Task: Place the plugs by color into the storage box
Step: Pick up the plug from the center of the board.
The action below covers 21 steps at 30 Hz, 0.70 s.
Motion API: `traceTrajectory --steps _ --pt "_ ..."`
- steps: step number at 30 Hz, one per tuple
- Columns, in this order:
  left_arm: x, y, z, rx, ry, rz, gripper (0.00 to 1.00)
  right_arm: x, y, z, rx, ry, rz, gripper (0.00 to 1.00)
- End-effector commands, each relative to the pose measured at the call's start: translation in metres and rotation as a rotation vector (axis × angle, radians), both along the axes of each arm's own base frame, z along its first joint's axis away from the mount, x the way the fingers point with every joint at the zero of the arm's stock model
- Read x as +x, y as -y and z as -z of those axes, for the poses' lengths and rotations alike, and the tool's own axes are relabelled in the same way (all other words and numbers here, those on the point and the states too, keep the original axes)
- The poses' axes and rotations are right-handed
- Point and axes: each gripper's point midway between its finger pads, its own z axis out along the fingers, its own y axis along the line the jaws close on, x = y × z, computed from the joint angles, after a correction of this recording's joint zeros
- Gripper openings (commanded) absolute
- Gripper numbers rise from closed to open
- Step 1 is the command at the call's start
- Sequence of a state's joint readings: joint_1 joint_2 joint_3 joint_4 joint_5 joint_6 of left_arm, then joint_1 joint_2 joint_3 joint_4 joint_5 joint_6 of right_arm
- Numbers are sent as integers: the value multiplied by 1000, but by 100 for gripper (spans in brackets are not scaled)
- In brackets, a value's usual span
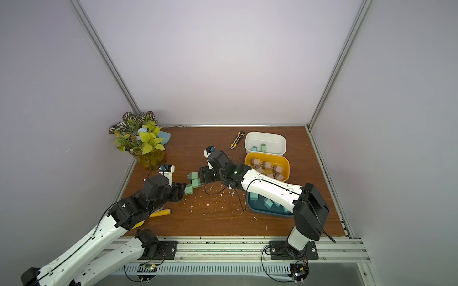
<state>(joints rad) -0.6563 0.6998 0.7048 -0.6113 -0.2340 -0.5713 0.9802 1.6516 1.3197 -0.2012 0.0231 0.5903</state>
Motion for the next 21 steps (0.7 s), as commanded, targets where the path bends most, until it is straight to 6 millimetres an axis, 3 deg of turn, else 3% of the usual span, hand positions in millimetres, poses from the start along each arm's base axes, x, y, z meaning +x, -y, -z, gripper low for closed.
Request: traceTrajectory --steps 1,5,10,21 --pt "-5 -11 6 -11 -15 -56 58 2 -15 -12 1 43 -20 61" --pt "-7 -16 15 -12 -21 -79 58 9 -26 4 -37 40 -22 61" --pt "-6 -21 12 -19 4 -104 58 18 -38 25 -90 37 -37 63" --pt "1 -15 22 -8 4 -96 57 30 -53 74 -229 11 -61 68"
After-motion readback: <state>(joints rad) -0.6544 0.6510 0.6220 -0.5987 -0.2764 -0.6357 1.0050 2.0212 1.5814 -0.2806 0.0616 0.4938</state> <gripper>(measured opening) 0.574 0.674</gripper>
